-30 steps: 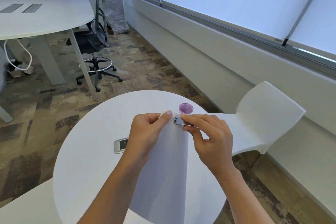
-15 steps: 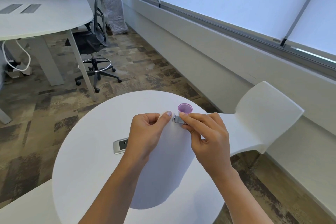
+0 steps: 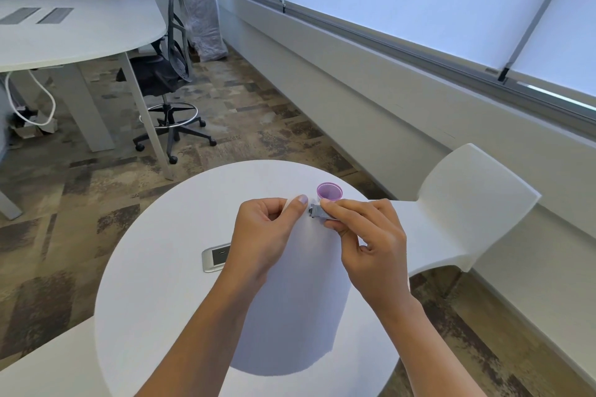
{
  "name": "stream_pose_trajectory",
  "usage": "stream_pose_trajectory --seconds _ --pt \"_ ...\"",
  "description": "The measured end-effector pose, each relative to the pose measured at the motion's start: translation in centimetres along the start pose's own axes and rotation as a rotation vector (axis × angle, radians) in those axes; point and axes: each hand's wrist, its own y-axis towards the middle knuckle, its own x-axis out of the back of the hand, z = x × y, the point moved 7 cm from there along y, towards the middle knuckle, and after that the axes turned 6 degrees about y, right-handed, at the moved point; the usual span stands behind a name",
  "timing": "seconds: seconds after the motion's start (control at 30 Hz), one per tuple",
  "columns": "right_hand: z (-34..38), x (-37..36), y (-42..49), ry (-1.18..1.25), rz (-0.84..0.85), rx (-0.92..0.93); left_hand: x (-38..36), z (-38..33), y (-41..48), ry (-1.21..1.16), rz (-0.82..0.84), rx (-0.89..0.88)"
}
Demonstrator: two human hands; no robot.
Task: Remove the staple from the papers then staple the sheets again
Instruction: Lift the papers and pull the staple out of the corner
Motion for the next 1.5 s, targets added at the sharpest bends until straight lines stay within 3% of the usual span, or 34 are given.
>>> stream_pose_trajectory --seconds 0.23,0.5,1.0,1.23,1.5 --pt "-0.1 0.1 -0.1 0.016 -0.007 0.018 -0.4 0.1 -0.1 0.024 0.006 -0.017" --pt "-0.9 -0.2 -1.1 0.092 -0.064 -0.109 -0.7 -0.2 -0.4 -0.017 0.057 -0.060" --pt "-2.5 -1.4 -2.4 0.464 -0.058 -0.574 -0.7 0.6 -0.1 0.016 0.018 -0.020" --pt "-3.7 -2.6 -3.6 0.646 0.056 -0.919 -0.4 1.1 0.4 0.042 0.002 -0.082" --pt "-5.8 -4.1 -5.5 0.745 0.117 -1.135 0.3 2.3 2.0 0.174 -0.097 -0.141"
